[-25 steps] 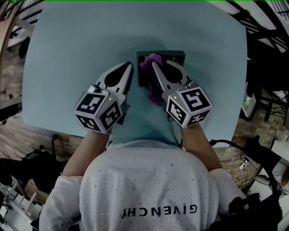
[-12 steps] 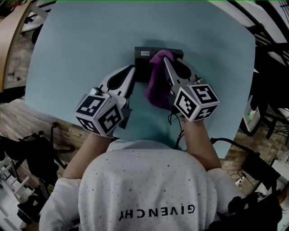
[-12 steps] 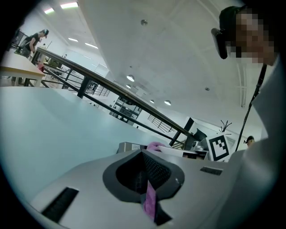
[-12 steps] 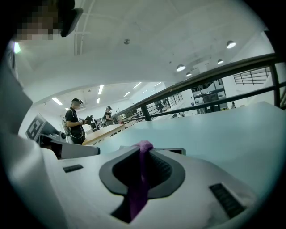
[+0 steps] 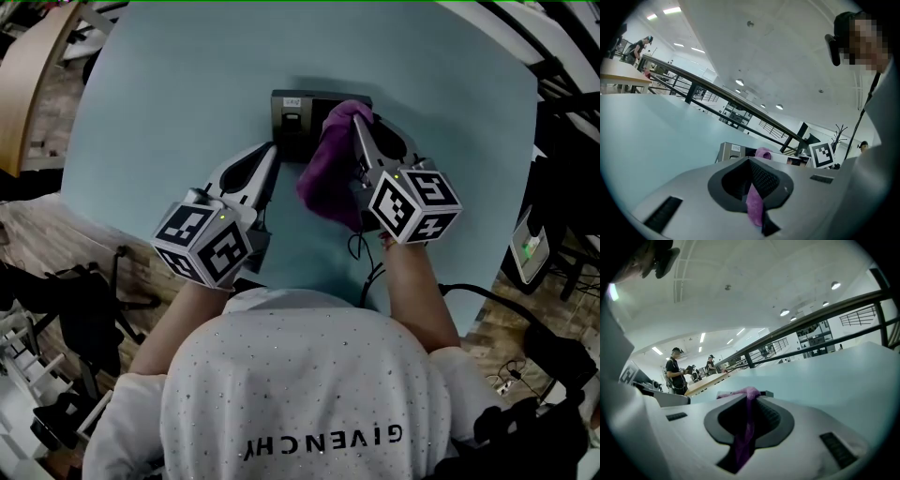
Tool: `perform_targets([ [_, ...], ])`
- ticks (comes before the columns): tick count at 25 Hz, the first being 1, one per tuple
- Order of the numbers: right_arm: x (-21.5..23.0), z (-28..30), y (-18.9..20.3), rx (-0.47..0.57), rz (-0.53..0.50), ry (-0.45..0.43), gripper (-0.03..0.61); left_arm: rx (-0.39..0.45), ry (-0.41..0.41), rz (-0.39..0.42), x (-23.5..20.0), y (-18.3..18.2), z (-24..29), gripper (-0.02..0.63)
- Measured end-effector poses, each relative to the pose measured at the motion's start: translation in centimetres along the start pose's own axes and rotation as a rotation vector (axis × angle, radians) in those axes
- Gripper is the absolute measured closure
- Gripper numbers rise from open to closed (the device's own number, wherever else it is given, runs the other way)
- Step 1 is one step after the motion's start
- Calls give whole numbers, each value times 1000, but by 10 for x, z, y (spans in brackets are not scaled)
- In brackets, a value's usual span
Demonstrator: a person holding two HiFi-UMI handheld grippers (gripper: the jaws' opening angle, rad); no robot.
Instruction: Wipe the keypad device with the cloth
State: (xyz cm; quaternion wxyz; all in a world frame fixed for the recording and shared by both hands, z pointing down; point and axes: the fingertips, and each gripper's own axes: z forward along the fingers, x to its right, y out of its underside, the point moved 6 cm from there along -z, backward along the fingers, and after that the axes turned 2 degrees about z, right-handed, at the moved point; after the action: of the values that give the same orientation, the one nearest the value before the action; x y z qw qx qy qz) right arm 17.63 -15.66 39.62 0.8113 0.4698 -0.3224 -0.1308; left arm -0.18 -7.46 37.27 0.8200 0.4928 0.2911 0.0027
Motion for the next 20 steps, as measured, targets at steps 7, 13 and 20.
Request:
perform_targets([
  [7, 14, -12, 1, 10, 35, 33, 540, -19, 4, 24, 12, 2, -6, 614],
  [13, 26, -22, 5, 6, 46, 103, 541, -5, 16, 0, 9, 3, -19, 614],
  [20, 27, -42, 0, 23, 66, 220, 541, -9, 56, -22, -14, -6, -31, 614],
])
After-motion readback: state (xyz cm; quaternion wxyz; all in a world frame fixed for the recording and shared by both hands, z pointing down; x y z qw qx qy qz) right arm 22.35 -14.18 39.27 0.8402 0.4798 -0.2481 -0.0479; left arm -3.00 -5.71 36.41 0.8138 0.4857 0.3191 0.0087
